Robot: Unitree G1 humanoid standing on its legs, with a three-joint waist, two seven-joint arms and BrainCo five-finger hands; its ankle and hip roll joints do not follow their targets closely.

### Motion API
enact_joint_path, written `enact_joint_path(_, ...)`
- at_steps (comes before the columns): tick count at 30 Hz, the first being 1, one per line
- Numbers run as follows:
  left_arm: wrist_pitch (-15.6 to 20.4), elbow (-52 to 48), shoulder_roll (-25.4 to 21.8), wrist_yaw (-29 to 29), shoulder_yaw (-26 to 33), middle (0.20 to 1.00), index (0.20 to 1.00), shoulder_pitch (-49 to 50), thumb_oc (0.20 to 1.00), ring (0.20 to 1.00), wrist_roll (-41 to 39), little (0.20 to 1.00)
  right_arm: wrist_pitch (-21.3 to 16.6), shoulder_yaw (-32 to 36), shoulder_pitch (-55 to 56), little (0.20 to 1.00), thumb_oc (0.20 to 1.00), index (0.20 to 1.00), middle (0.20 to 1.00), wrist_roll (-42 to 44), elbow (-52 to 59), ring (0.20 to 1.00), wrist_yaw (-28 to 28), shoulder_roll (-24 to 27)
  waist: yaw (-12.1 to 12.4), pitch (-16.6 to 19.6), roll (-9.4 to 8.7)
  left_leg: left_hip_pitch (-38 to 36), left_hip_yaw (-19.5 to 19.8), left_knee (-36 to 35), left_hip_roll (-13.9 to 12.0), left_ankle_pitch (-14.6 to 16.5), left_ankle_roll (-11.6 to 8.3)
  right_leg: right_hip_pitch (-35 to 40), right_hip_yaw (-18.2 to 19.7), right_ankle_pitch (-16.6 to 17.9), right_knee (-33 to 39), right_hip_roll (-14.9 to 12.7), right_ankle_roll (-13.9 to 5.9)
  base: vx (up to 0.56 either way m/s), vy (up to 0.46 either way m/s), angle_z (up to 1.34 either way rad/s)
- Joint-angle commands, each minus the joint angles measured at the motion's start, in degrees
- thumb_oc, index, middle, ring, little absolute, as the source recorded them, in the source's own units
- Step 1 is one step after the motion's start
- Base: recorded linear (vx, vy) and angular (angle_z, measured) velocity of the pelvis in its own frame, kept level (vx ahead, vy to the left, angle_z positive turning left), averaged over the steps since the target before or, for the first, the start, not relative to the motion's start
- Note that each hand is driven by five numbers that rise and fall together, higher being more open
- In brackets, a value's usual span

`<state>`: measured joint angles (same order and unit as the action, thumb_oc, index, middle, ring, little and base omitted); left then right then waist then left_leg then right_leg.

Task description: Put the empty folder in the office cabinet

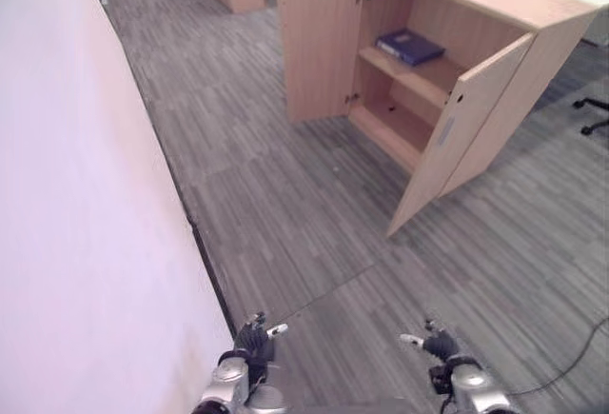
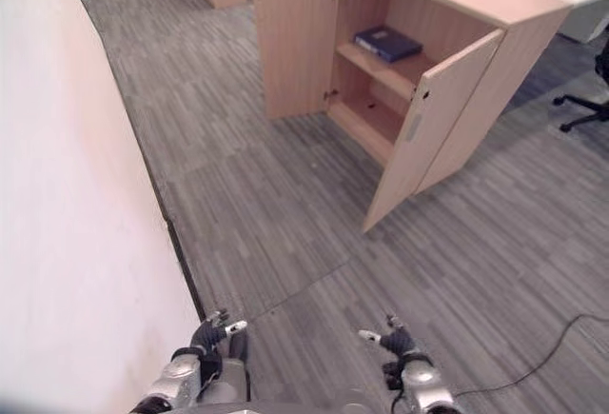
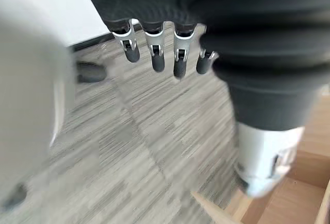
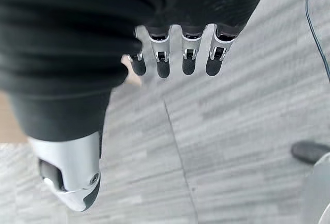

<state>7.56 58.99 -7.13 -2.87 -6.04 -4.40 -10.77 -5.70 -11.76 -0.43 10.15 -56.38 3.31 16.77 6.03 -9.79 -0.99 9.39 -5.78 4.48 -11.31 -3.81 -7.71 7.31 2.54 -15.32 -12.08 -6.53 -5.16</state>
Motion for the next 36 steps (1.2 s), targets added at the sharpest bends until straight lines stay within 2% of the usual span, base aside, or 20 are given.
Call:
enact_joint_path(1, 1.66, -2.28, -13.09, 0.32, -4.62, 1.0, 1.0, 0.04, 1.0, 1.0, 0.83, 1.0, -0.93, 0.17, -0.99, 1.0, 1.0, 1.0, 1.0, 2.82, 0.95, 1.0, -0.13, 0.51, 0.97, 2.66, -3.34, 4.16, 2.79, -3.99, -2.71, -8.62, -0.59, 8.99, 3.04, 4.54, 6.55, -3.65, -5.45, 0.21, 0.319, -0.24)
enact_joint_path(5, 1.73, -2.17, -14.36, 0.91, -4.74, 1.0, 1.0, -0.22, 1.0, 1.0, 1.2, 1.0, -0.72, 0.52, -2.01, 1.0, 1.0, 1.0, 1.0, 3.94, -0.86, 1.0, -0.75, -1.32, 1.53, 3.25, -5.1, 4.02, 1.15, -1.77, 1.09, -4.29, 2.31, 4.53, 4.18, 15.63, 1.42, -5.47, -7.81, 0.15, 0.27, -0.08)
enact_joint_path(6, 1.72, -2.17, -14.38, 0.92, -4.74, 1.0, 1.0, -0.22, 1.0, 1.0, 1.2, 1.0, -0.73, 0.52, -2.04, 1.0, 1.0, 1.0, 1.0, 3.94, -0.89, 1.0, -0.75, -1.34, 1.58, 3.33, -5.16, 4.15, 1.08, -1.66, 1.11, -4.2, 2.34, 4.4, 4.25, 15.62, 1.38, -5.51, -7.84, 0.13, 0.261, -0.12)
enact_joint_path(7, 1.64, -2.77, -15.42, 1.18, -4.55, 1.0, 1.0, -0.36, 1.0, 1.0, 0.84, 1.0, -0.46, 0.59, -3.24, 1.0, 1.0, 1.0, 1.0, 3.92, -1.75, 1.0, -0.95, -1.55, 2.07, 2.69, -5.01, 3.31, 0.37, -1.29, 2.06, -2.17, 3.95, 0.67, 2.63, 21.82, -5.15, -5.76, -9.06, 0.13, 0.27, -0.05)
enact_joint_path(8, 1.59, -3.05, -15.91, 1.33, -4.52, 1.0, 1.0, -0.27, 1.0, 1.0, 0.72, 1.0, -0.42, 0.52, -3.8, 1.0, 1.0, 1.0, 1.0, 3.69, -1.96, 1.0, -0.91, -1.58, 2.16, 2.33, -4.37, 2.59, 0.06, -1.34, 2.14, -1.31, 4.63, -1.41, 0.93, 24.28, -8.68, -5.56, -9.55, 0.13, 0.268, -0.01)
enact_joint_path(9, 1.58, -3.06, -15.92, 1.34, -4.5, 1.0, 1.0, -0.28, 1.0, 1.0, 0.71, 1.0, -0.43, 0.52, -3.84, 1.0, 1.0, 1.0, 1.0, 3.69, -1.98, 1.0, -0.91, -1.58, 2.15, 2.32, -4.4, 2.64, 0.05, -1.29, 2.18, -1.27, 4.65, -1.52, 0.95, 24.18, -8.86, -5.6, -9.56, 0.16, 0.293, -0.09)
enact_joint_path(10, 1.3, -3.29, -16.28, 1.43, -4.4, 1.0, 1.0, 0.04, 1.0, 1.0, 1.19, 1.0, -0.47, 0.95, -4.25, 1.0, 1.0, 1.0, 1.0, 3.66, -2.01, 1.0, -0.68, -1.59, 2.09, 1.64, -2.65, 0.34, -1.09, -1.87, 1.86, 0.11, 5.84, -3.67, -2.92, 26.45, -13.74, -5.45, -9.84, 0.12, 0.203, 0.02)
enact_joint_path(12, 1.35, -3.65, -16.15, 1.53, -4.33, 1.0, 1.0, 0.19, 1.0, 1.0, 1.14, 1.0, -0.63, 1.12, -4.56, 1.0, 1.0, 1.0, 1.0, 3.76, -1.95, 1.0, -0.47, -1.61, 1.42, 0.92, -1.61, -2.22, -1.21, -3.3, 2.19, 0.62, 6.39, -6.41, -3.5, 26.17, -17.17, -5.01, -9.79, 0.18, 0.29, 0.25)
enact_joint_path(14, 1.27, -3.89, -15.74, 1.79, -4.32, 1.0, 1.0, 0.08, 1.0, 1.0, 1.14, 1.0, -0.76, 1.48, -4.54, 1.0, 1.0, 1.0, 1.0, 3.84, -1.45, 1.0, -0.14, -1.28, -0.57, -0.41, 0.13, -6.29, -0.69, -5.35, 3.89, 1.84, 6.99, -12.11, -4.61, 21.32, -18.53, -2.07, -8.2, 0.36, 0.364, -0.29)
enact_joint_path(15, 1.3, -4.24, -15.43, 1.98, -4.35, 1.0, 1.0, 0.0, 1.0, 1.0, 1.38, 1.0, -0.89, 2.21, -3.93, 1.0, 1.0, 1.0, 1.0, 4.32, -1.04, 1.0, 0.08, -0.76, -2.43, -1.36, 0.99, -9.59, -0.82, -6.6, 5.26, 3.47, 6.94, -15.42, -6.97, 16.52, -12.74, -0.49, -7.31, 0.48, 0.257, -0.64)
enact_joint_path(16, 1.25, -4.31, -15.3, 2.09, -4.41, 1.0, 1.0, 0.01, 1.0, 1.0, 1.47, 1.0, -0.91, 2.4, -3.68, 1.0, 1.0, 1.0, 1.0, 4.45, -0.91, 1.0, 0.17, -0.44, -3.11, -1.74, 0.81, -11.4, -0.8, -7.12, 6.07, 4.54, 6.77, -15.93, -8.46, 15.31, -8.53, -0.88, -6.58, 0.53, 0.156, -0.46)
enact_joint_path(19, 1.31, -3.93, -14.91, 1.68, -4.62, 1.0, 1.0, -0.9, 1.0, 1.0, 1.93, 1.0, -0.78, 3.41, -3.12, 1.0, 1.0, 1.0, 1.0, 5.24, -1.79, 1.0, 0.68, -0.24, -5.59, -2.59, 0.22, -17.59, -0.68, -9.1, 8.14, 7.98, 5.58, -18.87, -12.92, 18.3, 6.28, -2.76, -6.53, 0.46, -0.012, 0.07)
enact_joint_path(21, 1.55, -3.22, -14.38, 1.33, -4.35, 1.0, 1.0, -1.45, 1.0, 1.0, 2.52, 1.0, -0.61, 4.22, -2.78, 1.0, 1.0, 1.0, 1.0, 5.6, -2.54, 1.0, 0.77, -0.66, -7.12, -3.0, 1.0, -20.13, -1.04, -9.48, 7.03, 9.67, 4.55, -20.61, -14.68, 21.32, 12.89, -3.92, -8.0, 0.37, -0.05, 0.63)
enact_joint_path(25, 2.26, -2.59, -13.48, 1.71, -4.97, 1.0, 1.0, -0.99, 1.0, 1.0, 4.0, 1.0, -0.51, 6.13, -0.25, 1.0, 1.0, 1.0, 1.0, 5.92, -4.72, 1.0, 0.67, -0.23, -9.1, -1.38, 0.73, -24.29, -0.62, -9.48, 8.63, 13.75, 4.21, -20.43, -12.17, 24.72, 15.21, -4.96, -8.34, 0.37, -0.058, 0.11)
enact_joint_path(27, 2.08, -2.98, -12.17, 1.92, -4.85, 1.0, 1.0, 0.48, 1.0, 1.0, 3.3, 1.0, -0.62, 7.5, 0.91, 1.0, 1.0, 1.0, 1.0, 6.88, -6.69, 1.0, 0.53, 0.65, -10.56, 0.36, 2.12, -27.35, -0.44, -9.48, 6.77, 14.96, 3.06, -19.21, -13.55, 26.25, 14.42, -4.62, -7.35, 0.58, -0.13, 0.04)
enact_joint_path(30, 2.1, -4.03, -11.46, 2.19, -5.24, 1.0, 1.0, 1.01, 1.0, 1.0, 2.16, 1.0, -0.79, 8.03, 1.65, 1.0, 1.0, 1.0, 1.0, 7.44, -7.51, 1.0, 0.35, 1.97, -11.91, 2.18, 4.33, -25.83, -0.74, -4.43, 2.85, 13.28, -0.08, -17.21, -14.67, 24.51, 15.23, -2.26, -5.67, 0.36, -0.183, 0.5)
enact_joint_path(32, 1.91, -4.94, -11.07, 2.38, -5.45, 1.0, 1.0, 0.37, 1.0, 1.0, 0.43, 1.0, -1.06, 8.45, 1.35, 1.0, 1.0, 1.0, 1.0, 7.7, -7.45, 1.0, 0.78, 3.18, -12.08, 1.74, 5.17, -20.87, -1.75, 7.85, -0.42, 6.84, -3.78, -14.32, -16.46, 22.3, 15.82, -1.12, -3.64, 0.16, -0.177, 0.06)
enact_joint_path(33, 1.9, -4.94, -11.11, 2.37, -5.43, 1.0, 1.0, 0.34, 1.0, 1.0, 0.43, 1.0, -1.06, 8.45, 1.31, 1.0, 1.0, 1.0, 1.0, 7.7, -7.45, 1.0, 0.78, 3.15, -12.27, 1.89, 4.95, -20.56, -1.52, 7.79, -0.19, 6.58, -3.74, -14.52, -16.59, 22.4, 15.84, -1.39, -3.63, 0.18, -0.225, 0.24)
enact_joint_path(34, 1.84, -6.23, -10.88, 2.1, -6.23, 1.0, 1.0, -0.17, 1.0, 1.0, -0.34, 1.0, -1.09, 8.33, 0.28, 1.0, 1.0, 1.0, 1.0, 8.06, -6.5, 1.0, 1.44, 4.25, -11.65, 0.35, 3.85, -15.37, -0.85, 19.9, -0.05, 1.87, -4.73, -11.5, -16.81, 20.3, 16.25, -1.19, -1.18, 0.19, -0.204, 0.2)
enact_joint_path(36, 1.67, -6.02, -10.58, 1.43, -6.47, 1.0, 1.0, -0.74, 1.0, 1.0, -0.3, 1.0, -1.16, 8.51, -0.72, 1.0, 1.0, 1.0, 1.0, 8.97, -5.79, 1.0, 1.95, 5.03, -11.08, -0.64, 2.67, -12.53, -2.35, 24.82, -1.18, -0.35, -4.43, -8.8, -16.45, 18.43, 16.67, -1.14, -0.17, 0.25, -0.175, -0.27)
